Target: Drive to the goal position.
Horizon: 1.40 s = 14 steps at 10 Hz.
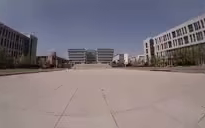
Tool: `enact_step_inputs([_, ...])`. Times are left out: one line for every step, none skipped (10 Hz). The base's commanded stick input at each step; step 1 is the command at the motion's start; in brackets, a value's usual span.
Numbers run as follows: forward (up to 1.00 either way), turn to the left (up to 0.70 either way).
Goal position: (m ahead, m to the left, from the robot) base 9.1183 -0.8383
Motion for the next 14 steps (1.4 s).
enact_step_inputs([0.7, 0.0])
enact_step_inputs([0.7, 0.0])
enact_step_inputs([0.7, 0.0])
enact_step_inputs([0.7, 0.0])
enact_step_inputs([0.7, 0.0])
enact_step_inputs([0.7, 0.0])
enact_step_inputs([0.7, 0.0])
enact_step_inputs([0.7, 0.0])
enact_step_inputs([0.7, 0.0])
enact_step_inputs([0.7, 0.0])
enact_step_inputs([0.7, 0.0])
enact_step_inputs([0.7, 0.0])
enact_step_inputs([0.7, 0.0])
enact_step_inputs([0.7, 0.0])
